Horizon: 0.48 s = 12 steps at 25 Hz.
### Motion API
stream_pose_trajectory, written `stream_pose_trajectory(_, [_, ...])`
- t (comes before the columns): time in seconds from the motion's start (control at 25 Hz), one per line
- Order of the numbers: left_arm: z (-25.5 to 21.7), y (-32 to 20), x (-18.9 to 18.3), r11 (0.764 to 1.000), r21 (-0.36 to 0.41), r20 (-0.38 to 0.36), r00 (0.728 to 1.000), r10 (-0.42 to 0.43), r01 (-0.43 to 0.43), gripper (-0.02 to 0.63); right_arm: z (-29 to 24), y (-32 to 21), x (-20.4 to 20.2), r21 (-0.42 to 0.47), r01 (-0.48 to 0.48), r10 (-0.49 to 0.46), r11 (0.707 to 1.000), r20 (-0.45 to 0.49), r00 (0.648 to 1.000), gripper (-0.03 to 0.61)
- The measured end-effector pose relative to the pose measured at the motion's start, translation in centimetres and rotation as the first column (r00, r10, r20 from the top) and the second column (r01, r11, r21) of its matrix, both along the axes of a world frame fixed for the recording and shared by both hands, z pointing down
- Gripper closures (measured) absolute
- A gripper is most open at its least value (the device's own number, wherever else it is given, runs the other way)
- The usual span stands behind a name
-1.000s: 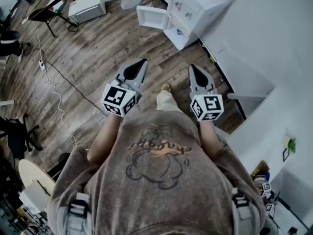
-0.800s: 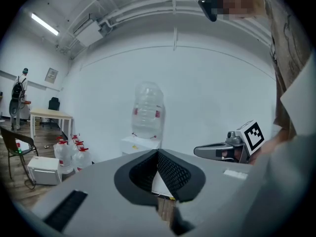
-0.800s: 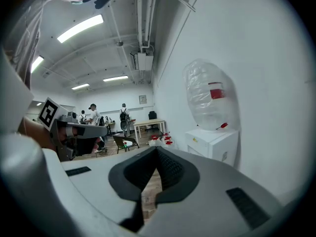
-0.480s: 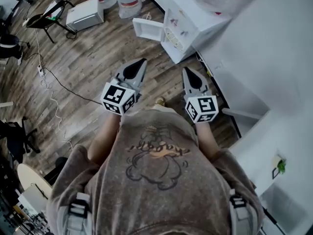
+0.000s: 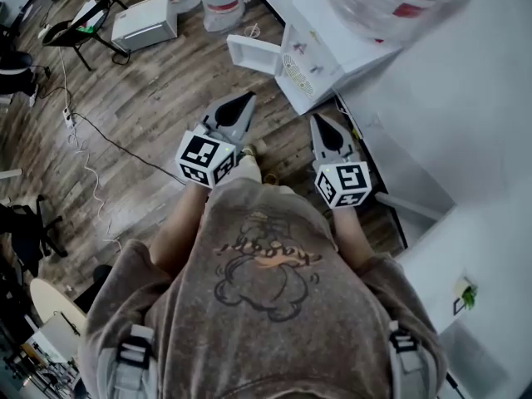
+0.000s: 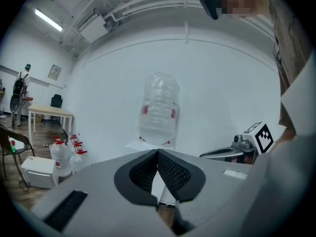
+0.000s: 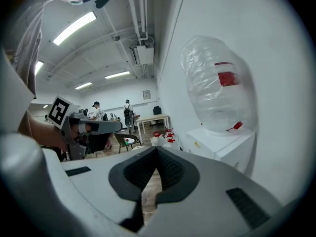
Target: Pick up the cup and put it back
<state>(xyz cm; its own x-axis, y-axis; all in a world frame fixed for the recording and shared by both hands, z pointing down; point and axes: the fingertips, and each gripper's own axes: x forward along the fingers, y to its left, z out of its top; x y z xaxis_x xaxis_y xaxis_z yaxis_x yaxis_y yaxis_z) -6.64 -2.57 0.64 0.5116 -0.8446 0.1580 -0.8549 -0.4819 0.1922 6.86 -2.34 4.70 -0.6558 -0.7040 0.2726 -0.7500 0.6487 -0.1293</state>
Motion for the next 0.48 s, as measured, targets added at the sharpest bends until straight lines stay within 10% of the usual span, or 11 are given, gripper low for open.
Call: stream_pose_trajectory(0.48, [2.5,-9.7,-3.7,0.994,-0.002,-0.001,0.994,0.112,-0.112,0.611,2.4,-6.8,-3.7,-0.032,-0.083,0.083,0.996,-0.021,0.996,0.577])
